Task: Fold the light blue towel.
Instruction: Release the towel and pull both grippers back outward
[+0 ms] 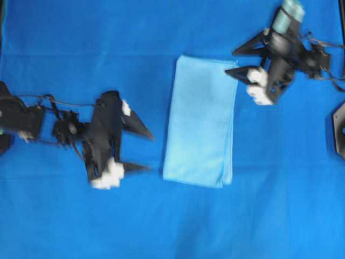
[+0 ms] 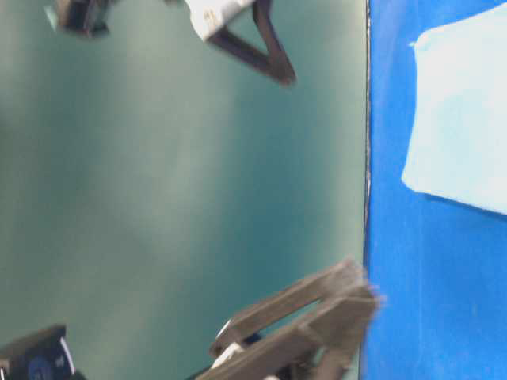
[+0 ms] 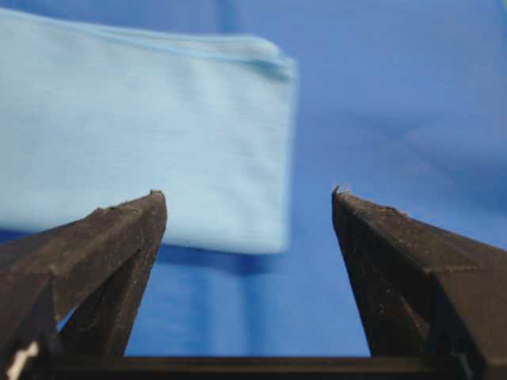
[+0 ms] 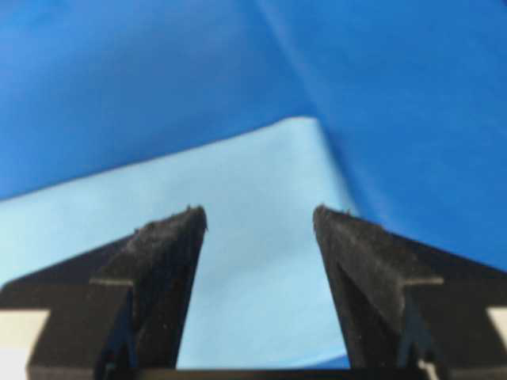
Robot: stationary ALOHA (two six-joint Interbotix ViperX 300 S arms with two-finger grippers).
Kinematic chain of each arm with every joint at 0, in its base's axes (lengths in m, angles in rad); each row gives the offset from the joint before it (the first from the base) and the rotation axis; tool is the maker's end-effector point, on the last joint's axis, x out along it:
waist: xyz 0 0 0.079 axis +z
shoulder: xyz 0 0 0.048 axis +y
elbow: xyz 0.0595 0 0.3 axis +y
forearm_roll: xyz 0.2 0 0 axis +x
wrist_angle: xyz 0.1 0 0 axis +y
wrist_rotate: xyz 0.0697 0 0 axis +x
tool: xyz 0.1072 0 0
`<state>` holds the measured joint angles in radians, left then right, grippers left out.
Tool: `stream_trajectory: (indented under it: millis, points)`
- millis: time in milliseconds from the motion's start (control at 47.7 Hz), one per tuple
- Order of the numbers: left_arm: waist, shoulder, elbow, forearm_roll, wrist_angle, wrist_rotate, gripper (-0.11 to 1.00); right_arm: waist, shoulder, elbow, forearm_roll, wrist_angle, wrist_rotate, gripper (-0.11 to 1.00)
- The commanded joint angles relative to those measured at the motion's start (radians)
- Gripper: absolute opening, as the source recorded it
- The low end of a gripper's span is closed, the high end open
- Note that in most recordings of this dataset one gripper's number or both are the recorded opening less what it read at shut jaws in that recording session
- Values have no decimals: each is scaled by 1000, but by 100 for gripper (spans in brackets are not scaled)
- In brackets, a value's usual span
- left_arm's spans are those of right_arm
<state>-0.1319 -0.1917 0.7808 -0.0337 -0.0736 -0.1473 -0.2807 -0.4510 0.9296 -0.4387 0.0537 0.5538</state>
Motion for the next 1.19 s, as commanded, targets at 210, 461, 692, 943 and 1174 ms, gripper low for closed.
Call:
stream_trajectory:
  millis: [210, 461, 692, 943, 1174]
  points:
    - [112, -213, 190, 5, -169, 32, 80, 107, -265, 156, 3, -83, 3, 61]
    - [161, -336, 310, 5, -230, 52, 80, 110, -270, 218, 2, -149, 2, 61]
    - [173, -331, 316, 5, -235, 57, 80, 110, -255, 216, 3, -155, -2, 61]
    - [181, -288, 287, 5, -270, 57, 80, 95, -241, 206, 5, -152, 2, 61]
    - [290, -120, 164, 5, -272, 110, 80, -49, -100, 149, 5, -149, 2, 61]
